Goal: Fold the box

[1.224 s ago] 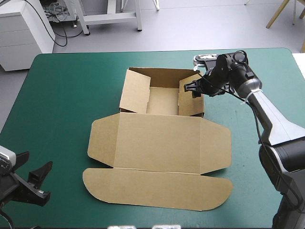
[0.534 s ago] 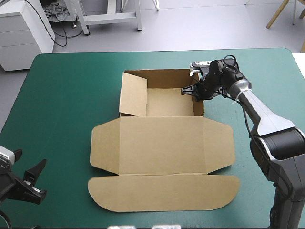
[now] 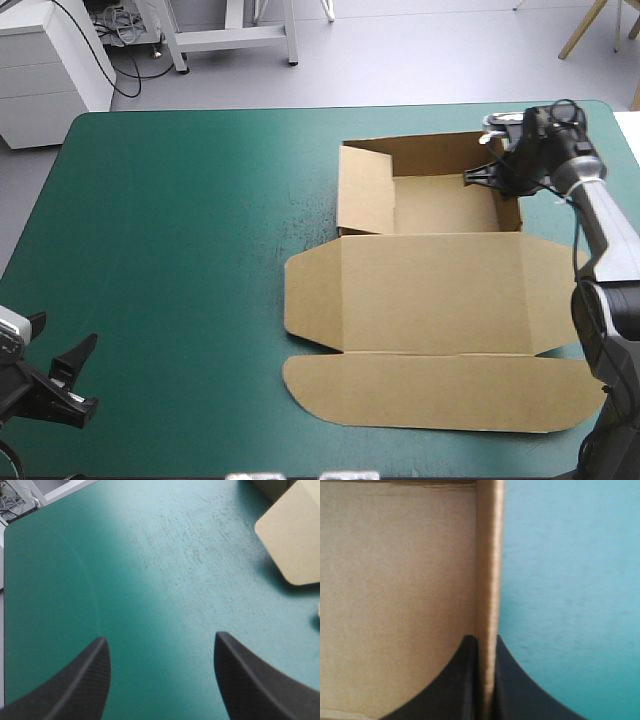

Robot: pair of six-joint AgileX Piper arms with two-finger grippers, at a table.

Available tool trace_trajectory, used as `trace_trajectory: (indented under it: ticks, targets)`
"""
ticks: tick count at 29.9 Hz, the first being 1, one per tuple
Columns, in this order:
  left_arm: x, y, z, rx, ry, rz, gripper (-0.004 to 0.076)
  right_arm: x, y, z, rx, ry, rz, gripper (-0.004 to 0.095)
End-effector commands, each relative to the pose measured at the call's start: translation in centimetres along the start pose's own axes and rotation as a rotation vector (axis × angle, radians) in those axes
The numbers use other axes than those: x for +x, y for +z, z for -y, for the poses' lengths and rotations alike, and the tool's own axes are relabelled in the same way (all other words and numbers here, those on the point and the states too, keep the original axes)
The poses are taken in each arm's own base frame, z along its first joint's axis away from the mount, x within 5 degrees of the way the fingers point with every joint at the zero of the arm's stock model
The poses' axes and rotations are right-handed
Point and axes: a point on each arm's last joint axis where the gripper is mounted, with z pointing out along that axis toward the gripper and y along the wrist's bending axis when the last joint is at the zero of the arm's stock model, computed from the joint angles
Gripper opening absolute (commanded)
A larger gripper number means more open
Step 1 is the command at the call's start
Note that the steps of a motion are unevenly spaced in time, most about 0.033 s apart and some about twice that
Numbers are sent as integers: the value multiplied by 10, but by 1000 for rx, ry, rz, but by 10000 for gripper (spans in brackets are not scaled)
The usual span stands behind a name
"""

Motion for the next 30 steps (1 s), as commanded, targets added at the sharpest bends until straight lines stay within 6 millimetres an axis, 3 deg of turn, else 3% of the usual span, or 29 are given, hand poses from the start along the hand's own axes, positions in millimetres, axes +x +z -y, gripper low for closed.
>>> trace_trajectory:
  ticks: [1, 7, 12, 26, 30]
  targets:
    - [-11, -2, -2, -13, 3, 76, 430, 0, -50, 53, 92, 38, 125, -4]
    - [-11, -2, -2, -11, 3, 78, 430, 16, -56, 128, 185, 177, 117, -4]
    - [-11, -2, -2, -12, 3, 81, 430, 27, -58, 166, 233, 243, 131, -4]
    - [-12, -2, -2, -16, 5, 89, 430, 27, -23, 178, 248, 253, 74, -3]
    - [-12, -2, -2, -16, 5, 89, 430, 27, -13, 178, 237, 247, 56, 80]
